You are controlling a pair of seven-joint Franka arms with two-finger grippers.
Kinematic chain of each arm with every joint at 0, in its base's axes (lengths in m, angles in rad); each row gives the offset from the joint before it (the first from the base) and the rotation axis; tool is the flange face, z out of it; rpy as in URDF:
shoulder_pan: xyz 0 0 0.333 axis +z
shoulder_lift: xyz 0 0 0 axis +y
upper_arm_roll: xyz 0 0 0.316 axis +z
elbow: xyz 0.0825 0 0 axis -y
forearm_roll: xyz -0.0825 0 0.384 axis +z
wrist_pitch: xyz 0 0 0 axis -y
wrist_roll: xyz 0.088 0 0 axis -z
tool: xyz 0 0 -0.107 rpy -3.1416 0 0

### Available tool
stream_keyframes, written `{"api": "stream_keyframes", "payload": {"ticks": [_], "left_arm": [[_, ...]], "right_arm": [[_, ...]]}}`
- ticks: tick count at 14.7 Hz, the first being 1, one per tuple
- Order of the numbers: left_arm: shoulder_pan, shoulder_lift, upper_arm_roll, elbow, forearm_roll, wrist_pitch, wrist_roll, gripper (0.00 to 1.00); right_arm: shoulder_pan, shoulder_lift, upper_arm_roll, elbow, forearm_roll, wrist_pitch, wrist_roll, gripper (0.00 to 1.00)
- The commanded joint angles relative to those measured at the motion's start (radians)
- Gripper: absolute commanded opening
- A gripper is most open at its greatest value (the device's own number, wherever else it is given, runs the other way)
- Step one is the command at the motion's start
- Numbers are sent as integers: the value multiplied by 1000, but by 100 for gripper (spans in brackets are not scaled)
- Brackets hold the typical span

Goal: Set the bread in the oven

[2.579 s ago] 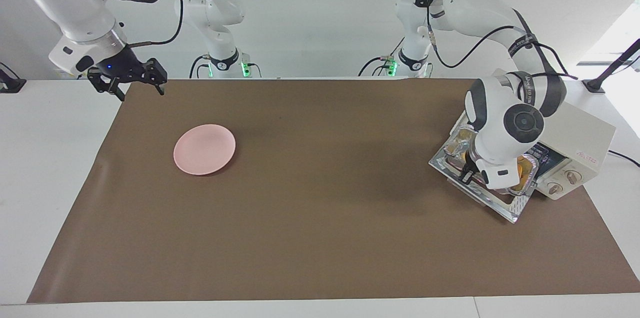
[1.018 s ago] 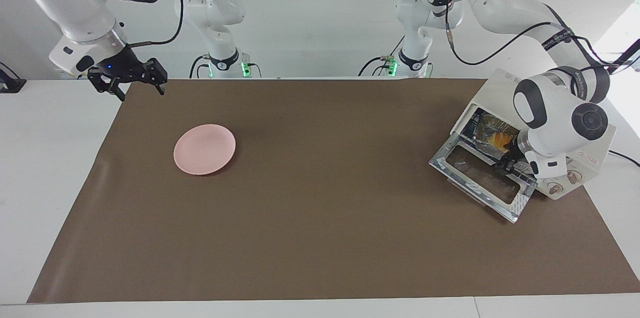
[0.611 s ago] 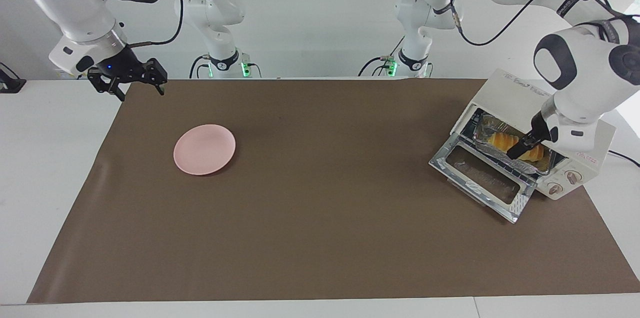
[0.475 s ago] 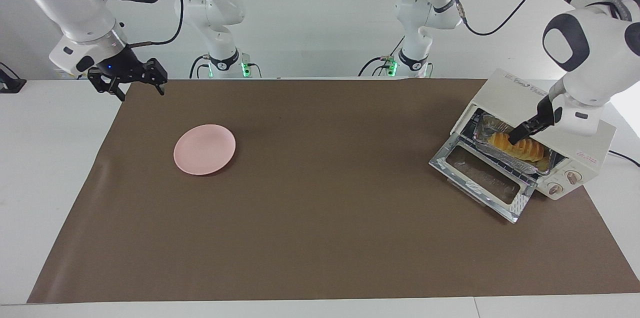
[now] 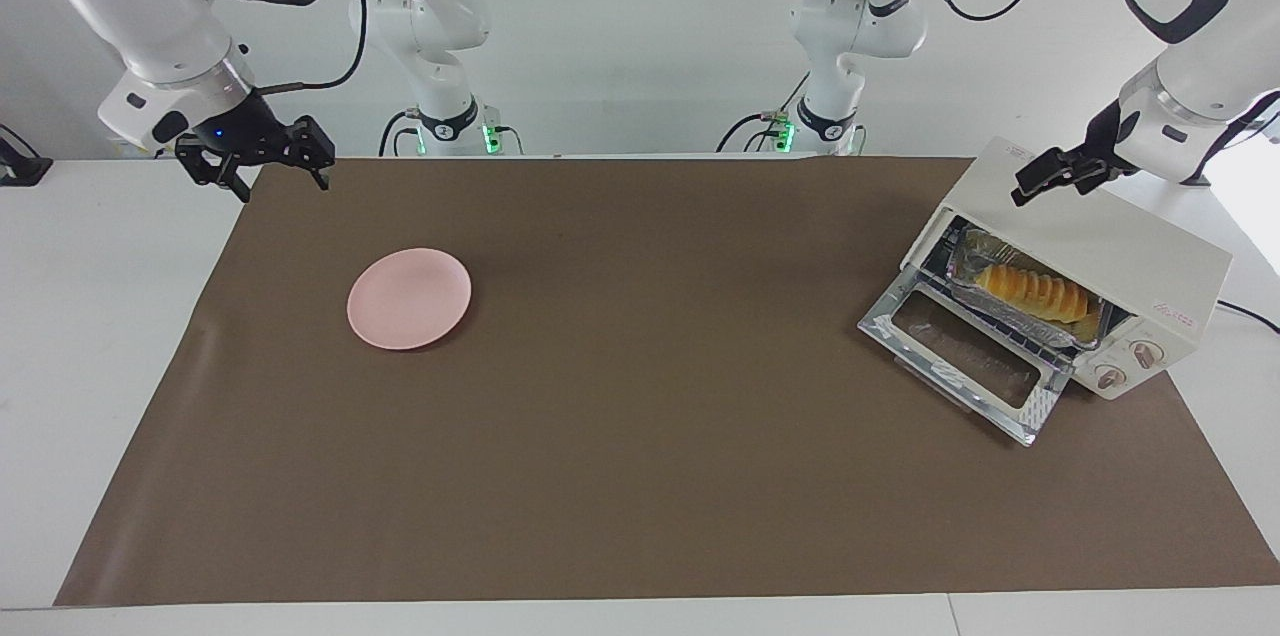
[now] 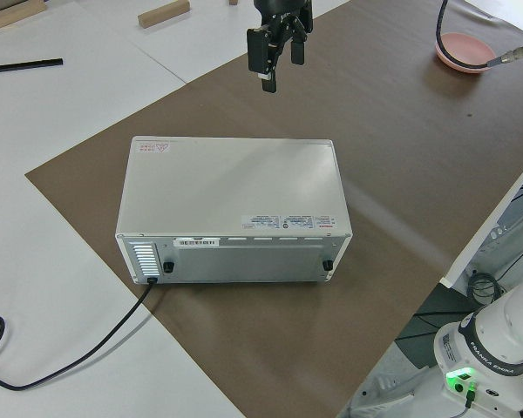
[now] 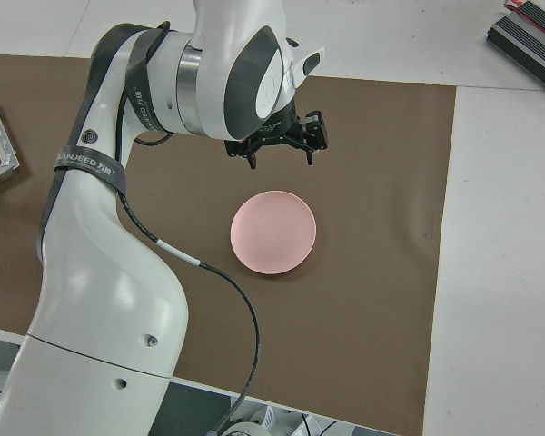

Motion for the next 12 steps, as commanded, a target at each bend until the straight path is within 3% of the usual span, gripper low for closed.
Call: {"api": "stream_keyframes", "payload": {"ticks": [1, 3, 6, 12], "left_arm": [[159, -32, -200, -38, 3, -20, -70, 100], [198, -63, -297, -83, 76, -22, -99, 100], [203, -121, -303, -167, 84, -7, -80, 100], [213, -159, -299, -201, 95, 2, 76, 100]], "right_arm": [[-15, -26, 14, -28, -11, -2, -12, 100], [-14, -26, 14, -28, -11, -2, -12, 100], [-14, -26, 14, -28, -11, -2, -12, 100], [-15, -26, 14, -28, -11, -2, -12, 100]]}}
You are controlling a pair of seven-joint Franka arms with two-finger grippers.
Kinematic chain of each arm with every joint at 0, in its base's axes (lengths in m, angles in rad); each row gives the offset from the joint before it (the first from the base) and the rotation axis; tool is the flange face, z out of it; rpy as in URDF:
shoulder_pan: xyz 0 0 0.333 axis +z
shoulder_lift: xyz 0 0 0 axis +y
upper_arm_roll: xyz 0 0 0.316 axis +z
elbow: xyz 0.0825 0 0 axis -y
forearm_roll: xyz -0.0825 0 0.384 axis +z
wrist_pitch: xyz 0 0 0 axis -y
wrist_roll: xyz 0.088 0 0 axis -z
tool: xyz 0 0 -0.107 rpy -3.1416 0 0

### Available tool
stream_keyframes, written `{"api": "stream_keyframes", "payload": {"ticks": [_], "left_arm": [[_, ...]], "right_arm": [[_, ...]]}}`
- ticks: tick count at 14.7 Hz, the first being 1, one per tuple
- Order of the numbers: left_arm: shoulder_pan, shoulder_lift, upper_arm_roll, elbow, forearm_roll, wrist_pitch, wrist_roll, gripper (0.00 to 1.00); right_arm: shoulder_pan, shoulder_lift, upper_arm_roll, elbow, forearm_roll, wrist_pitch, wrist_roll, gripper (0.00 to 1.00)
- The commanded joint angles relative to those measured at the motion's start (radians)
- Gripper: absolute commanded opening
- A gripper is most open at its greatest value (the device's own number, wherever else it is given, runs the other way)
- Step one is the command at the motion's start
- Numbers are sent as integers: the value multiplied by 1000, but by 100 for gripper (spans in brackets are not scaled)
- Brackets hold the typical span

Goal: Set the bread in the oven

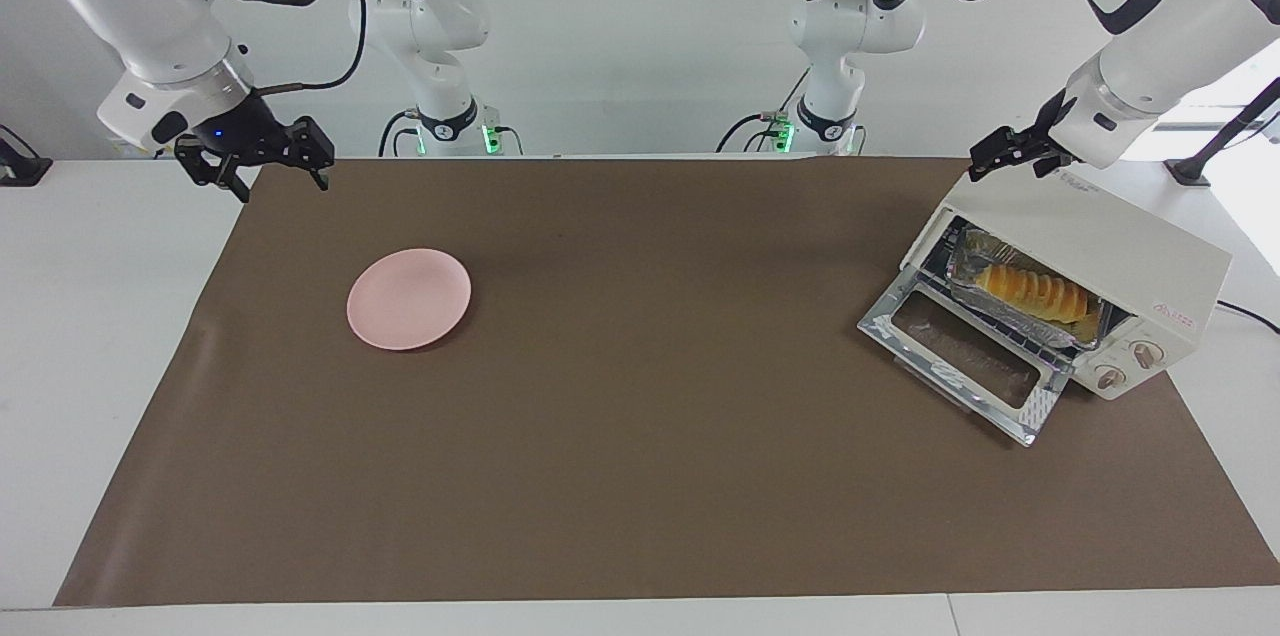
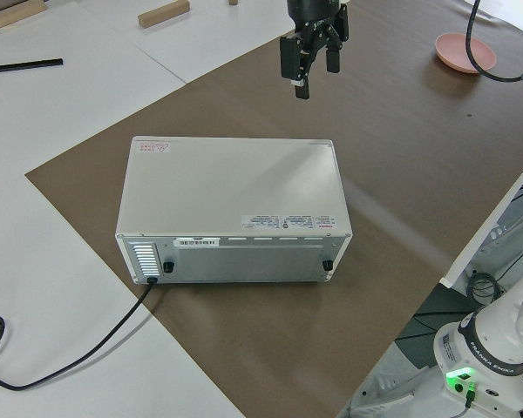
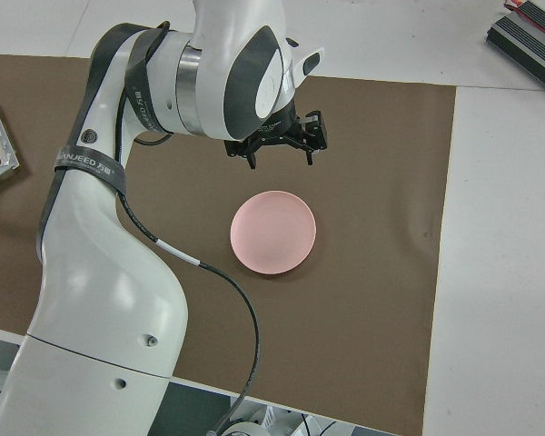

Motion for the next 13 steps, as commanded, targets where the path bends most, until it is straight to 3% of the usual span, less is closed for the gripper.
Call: {"api": "stream_keyframes", "payload": {"ticks": [1, 4, 13], "left_arm": [[21, -86, -14, -92, 43, 42, 39, 100], [32, -119, -20, -159, 50, 108, 41, 100], [54, -94, -57, -132, 57, 137, 45, 100]], "right_arm": [[-15, -26, 14, -28, -11, -3, -12, 100], [-15, -26, 14, -28, -11, -3, -12, 100], [-15, -28, 14, -28, -11, -2, -12, 100]]}}
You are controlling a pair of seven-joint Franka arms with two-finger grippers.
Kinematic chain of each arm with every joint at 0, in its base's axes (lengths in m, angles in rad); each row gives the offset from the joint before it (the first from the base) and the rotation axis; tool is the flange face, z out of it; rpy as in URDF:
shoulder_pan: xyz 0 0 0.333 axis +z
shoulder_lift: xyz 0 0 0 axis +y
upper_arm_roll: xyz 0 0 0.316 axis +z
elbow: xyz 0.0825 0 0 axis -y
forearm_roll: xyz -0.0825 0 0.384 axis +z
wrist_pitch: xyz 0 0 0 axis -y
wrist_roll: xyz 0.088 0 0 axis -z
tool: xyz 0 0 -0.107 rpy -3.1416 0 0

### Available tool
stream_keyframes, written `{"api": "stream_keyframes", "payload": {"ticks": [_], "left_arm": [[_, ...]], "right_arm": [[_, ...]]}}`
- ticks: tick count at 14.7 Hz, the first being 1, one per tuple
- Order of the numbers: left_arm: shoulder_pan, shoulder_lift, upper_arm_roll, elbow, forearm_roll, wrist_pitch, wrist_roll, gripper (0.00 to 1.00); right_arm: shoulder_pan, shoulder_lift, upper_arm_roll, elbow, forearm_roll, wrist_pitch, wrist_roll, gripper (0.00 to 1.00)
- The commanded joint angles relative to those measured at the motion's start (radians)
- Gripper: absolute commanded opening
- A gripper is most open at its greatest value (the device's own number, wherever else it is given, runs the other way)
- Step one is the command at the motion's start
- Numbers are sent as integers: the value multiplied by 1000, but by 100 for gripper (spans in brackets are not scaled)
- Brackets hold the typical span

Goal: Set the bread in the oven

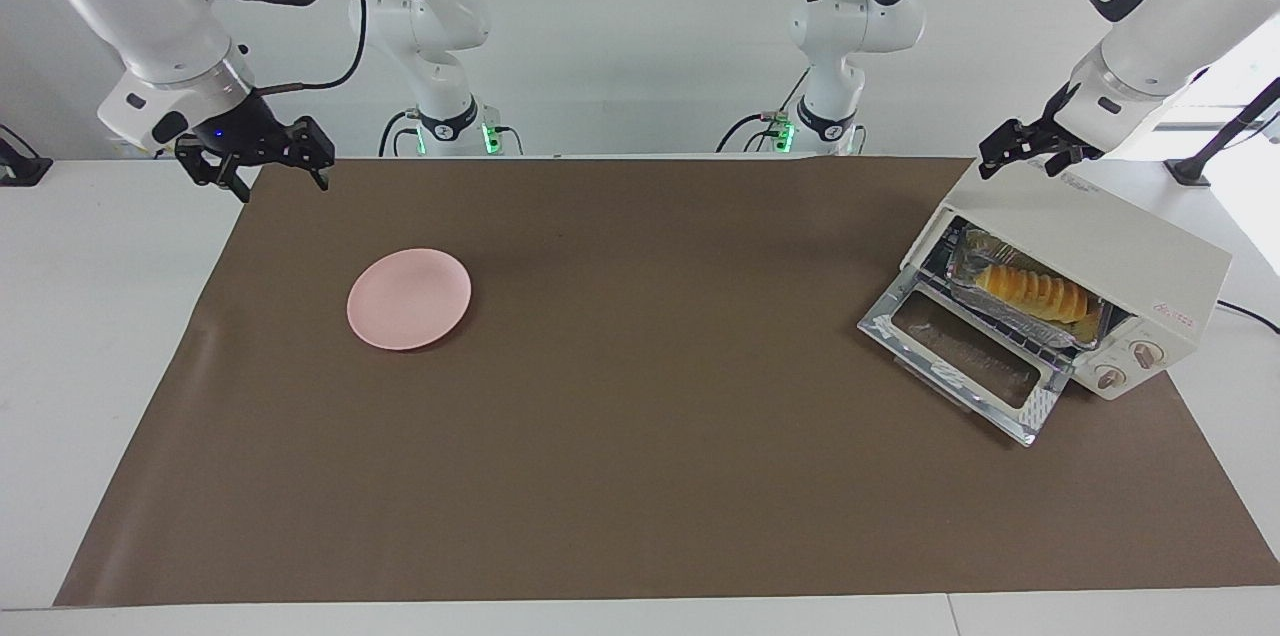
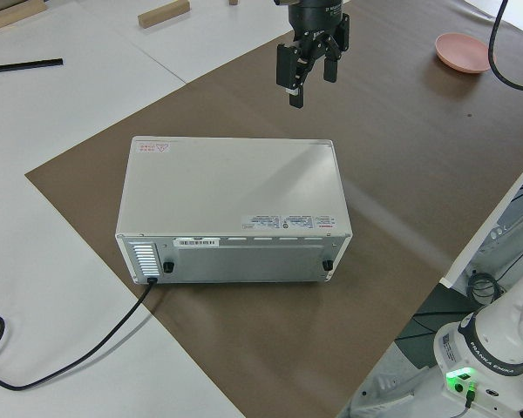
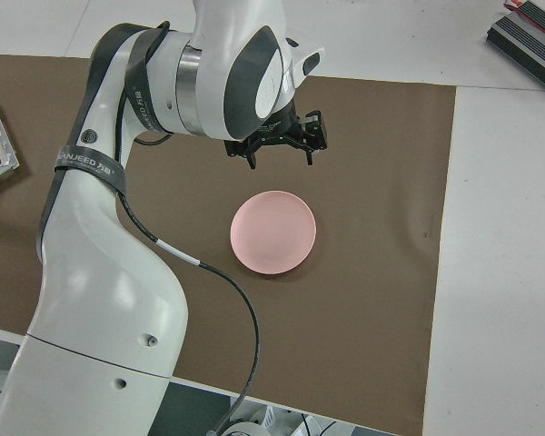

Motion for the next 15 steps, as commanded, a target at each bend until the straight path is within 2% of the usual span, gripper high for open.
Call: {"api": "stream_keyframes", "payload": {"ticks": [1, 6, 9, 15], "left_arm": [[17, -12, -26, -13, 22, 22, 15, 100], [7, 17, -32, 36, 19, 41, 31, 100], [4, 19, -73, 36, 14, 47, 18, 100], [5, 19, -79, 33, -7, 62, 3, 100]], "right_arm": [[-14, -26, 14, -28, -11, -3, -12, 100], [-14, -26, 14, -28, -11, -2, -12, 100], [-14, -26, 14, -28, -11, -2, -12, 100], [-14, -26, 14, -28, -11, -3, -12, 100]]}}
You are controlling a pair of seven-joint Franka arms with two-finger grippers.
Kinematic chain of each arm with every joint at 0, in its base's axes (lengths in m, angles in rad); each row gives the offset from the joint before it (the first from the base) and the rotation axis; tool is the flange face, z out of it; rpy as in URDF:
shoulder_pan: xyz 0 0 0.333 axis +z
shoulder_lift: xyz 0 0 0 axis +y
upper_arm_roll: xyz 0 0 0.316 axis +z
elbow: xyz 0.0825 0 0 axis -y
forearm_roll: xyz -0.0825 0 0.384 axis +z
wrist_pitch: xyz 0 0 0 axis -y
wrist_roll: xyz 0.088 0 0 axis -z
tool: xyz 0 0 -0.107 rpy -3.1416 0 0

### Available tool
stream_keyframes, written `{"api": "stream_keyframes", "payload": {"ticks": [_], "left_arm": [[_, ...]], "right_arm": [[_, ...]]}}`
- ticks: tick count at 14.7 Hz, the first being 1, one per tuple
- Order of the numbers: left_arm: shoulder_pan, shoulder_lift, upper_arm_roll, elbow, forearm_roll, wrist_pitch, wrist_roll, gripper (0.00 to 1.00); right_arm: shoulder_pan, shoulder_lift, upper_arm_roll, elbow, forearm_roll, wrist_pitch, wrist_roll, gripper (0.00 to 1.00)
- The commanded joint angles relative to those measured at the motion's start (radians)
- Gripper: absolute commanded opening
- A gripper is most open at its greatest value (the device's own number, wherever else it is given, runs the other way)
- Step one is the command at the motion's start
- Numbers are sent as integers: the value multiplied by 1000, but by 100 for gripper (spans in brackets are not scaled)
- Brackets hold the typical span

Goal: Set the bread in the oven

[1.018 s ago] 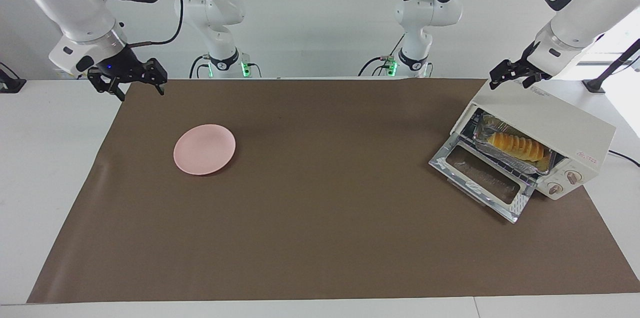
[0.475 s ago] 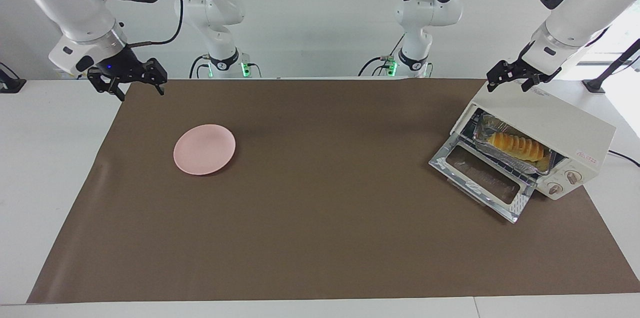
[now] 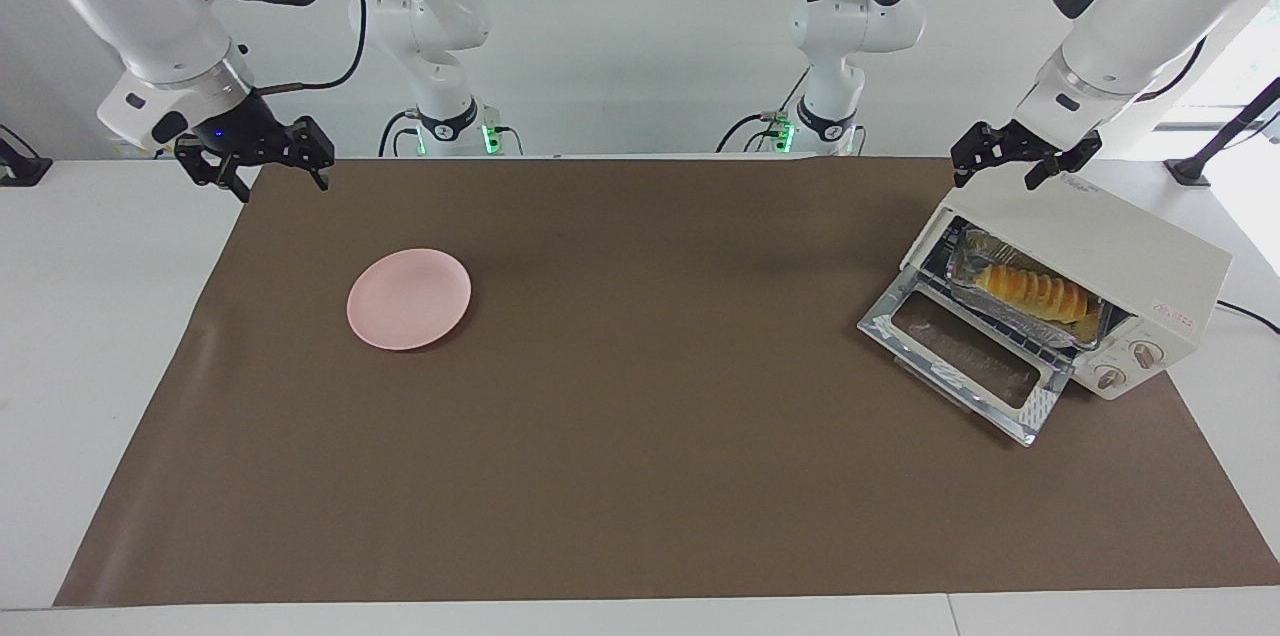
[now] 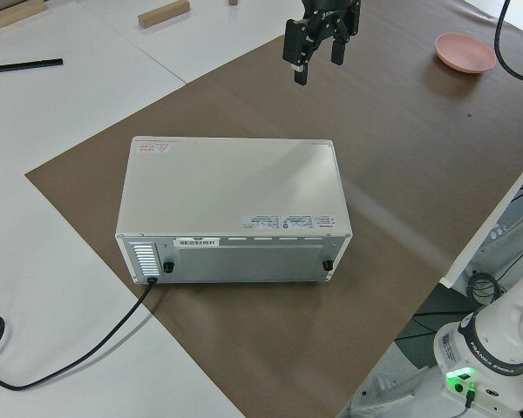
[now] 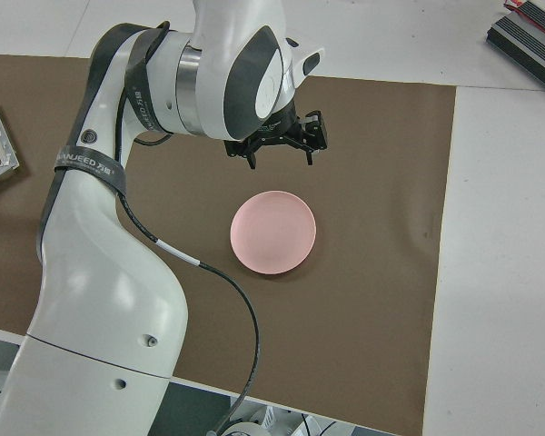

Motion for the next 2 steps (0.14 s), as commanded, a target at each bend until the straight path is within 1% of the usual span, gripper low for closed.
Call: {"api": "stream_keyframes", "payload": {"ticks": [1, 2], "left_arm": [[1, 11, 2, 15, -6, 8, -10, 100], [1, 11, 2, 15, -8, 9, -10, 100]], "right_arm": [[-14, -26, 13, -28, -11, -2, -12, 100], [-14, -26, 13, -28, -11, -3, -12, 100]]}}
